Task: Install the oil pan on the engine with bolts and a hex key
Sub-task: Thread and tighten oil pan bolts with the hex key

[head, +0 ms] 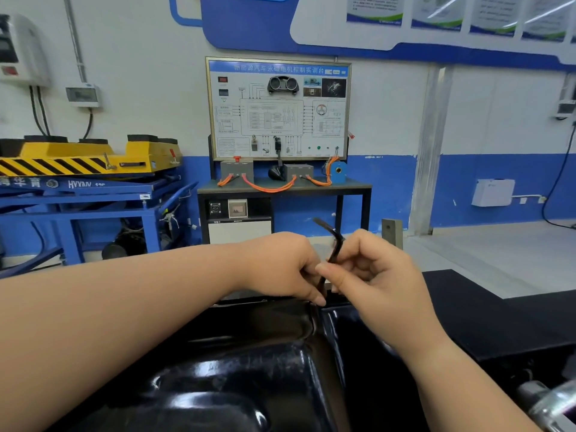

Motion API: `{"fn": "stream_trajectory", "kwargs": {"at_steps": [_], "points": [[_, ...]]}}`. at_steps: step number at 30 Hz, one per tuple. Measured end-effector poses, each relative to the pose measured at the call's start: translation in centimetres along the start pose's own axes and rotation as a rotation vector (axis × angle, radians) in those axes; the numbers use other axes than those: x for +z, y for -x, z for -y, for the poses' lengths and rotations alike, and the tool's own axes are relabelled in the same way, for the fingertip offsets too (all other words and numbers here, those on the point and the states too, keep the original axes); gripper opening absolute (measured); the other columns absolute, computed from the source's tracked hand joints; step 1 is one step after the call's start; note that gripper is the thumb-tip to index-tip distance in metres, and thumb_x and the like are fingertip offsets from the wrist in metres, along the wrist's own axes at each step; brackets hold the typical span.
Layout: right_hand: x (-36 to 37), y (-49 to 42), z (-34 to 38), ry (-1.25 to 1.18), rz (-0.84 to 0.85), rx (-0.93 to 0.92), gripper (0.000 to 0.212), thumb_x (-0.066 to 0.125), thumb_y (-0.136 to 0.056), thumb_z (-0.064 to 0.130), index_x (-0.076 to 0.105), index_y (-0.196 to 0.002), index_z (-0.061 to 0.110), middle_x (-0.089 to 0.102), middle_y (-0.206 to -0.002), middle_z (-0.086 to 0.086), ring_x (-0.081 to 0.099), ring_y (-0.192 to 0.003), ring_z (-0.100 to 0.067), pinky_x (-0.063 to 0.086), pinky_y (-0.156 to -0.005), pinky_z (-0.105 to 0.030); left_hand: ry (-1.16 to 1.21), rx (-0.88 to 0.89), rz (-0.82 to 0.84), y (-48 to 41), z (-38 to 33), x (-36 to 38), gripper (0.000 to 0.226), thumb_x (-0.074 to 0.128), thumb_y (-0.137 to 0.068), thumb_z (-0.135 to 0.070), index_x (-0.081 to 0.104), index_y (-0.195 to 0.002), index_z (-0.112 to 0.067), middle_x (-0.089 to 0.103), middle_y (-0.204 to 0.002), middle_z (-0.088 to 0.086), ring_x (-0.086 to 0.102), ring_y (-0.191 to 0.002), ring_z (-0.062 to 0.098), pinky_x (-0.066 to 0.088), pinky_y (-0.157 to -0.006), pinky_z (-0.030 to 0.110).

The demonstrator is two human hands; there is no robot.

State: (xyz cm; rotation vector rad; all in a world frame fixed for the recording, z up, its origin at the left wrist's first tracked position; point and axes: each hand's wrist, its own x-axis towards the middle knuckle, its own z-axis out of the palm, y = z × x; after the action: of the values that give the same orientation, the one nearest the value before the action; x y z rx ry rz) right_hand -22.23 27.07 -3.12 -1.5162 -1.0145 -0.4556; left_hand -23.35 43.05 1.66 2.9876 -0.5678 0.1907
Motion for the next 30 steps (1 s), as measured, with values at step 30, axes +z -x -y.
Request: {"fn": "stream_trajectory", "kwargs": {"at_steps": [30], "points": [[0.09, -0.01, 0.06, -0.066, 0.022, 0.021, 0.013, 0.071, -0.078, 0.001, 0.064, -0.074, 0.011, 0.067, -0.067, 0.002, 0.060, -0.055, -0.015, 0.053, -0.054, -0.028, 0.009, 0.025, 0.014, 0.19, 0.00, -0.27, 0.025, 0.068, -0.081, -0.034, 0.061, -0.069, -0.013, 0.043, -0.045, -0.007, 0.044, -0.046, -0.002, 0.032, -0.046, 0.010]]}}
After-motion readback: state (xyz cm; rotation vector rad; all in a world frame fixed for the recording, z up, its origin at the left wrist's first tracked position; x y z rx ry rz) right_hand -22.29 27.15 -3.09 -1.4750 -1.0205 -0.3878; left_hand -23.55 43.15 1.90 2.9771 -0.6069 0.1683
